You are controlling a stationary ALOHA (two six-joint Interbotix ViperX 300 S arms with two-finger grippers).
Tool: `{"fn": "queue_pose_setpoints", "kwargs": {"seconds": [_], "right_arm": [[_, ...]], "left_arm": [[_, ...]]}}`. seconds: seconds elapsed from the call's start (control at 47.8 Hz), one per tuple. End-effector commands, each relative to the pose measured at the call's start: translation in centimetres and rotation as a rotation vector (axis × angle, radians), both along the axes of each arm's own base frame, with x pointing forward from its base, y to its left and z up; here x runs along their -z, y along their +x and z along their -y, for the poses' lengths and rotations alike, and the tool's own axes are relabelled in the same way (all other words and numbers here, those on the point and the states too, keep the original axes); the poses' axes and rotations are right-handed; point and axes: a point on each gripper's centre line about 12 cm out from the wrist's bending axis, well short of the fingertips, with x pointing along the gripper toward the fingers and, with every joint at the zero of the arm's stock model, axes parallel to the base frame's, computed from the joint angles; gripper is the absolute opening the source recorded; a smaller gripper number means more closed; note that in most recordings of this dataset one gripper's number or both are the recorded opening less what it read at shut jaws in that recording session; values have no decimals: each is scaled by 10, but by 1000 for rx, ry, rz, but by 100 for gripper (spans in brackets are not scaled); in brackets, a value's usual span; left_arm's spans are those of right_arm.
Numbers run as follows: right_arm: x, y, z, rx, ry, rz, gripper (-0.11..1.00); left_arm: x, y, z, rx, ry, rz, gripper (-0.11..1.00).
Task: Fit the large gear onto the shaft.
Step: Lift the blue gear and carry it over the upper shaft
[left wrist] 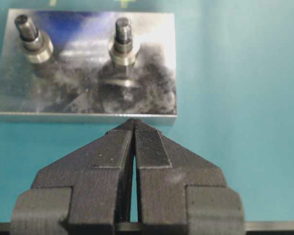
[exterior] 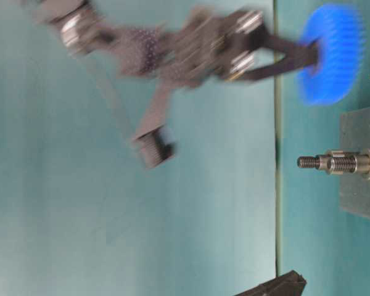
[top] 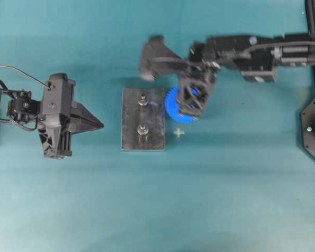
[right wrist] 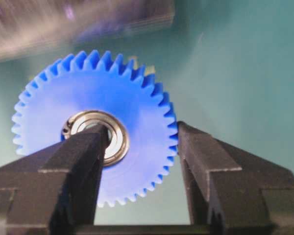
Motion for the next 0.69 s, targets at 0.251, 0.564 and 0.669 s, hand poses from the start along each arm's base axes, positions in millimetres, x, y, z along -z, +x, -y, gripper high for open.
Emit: {"fn": "queue_pose_setpoints", "kwargs": {"seconds": [0.251,0.564,0.669], "right_arm": [[-41,51,14,-4,10,72,48],[-28,74,18,-16,21,60,48],[-24,77,17,-32,18,55,48]], "left_arm": [[-5,3,1,4,1,6,0],[-2,1,4,12,3,-47,0],[-2,2,4,12,3,-47,0]]}}
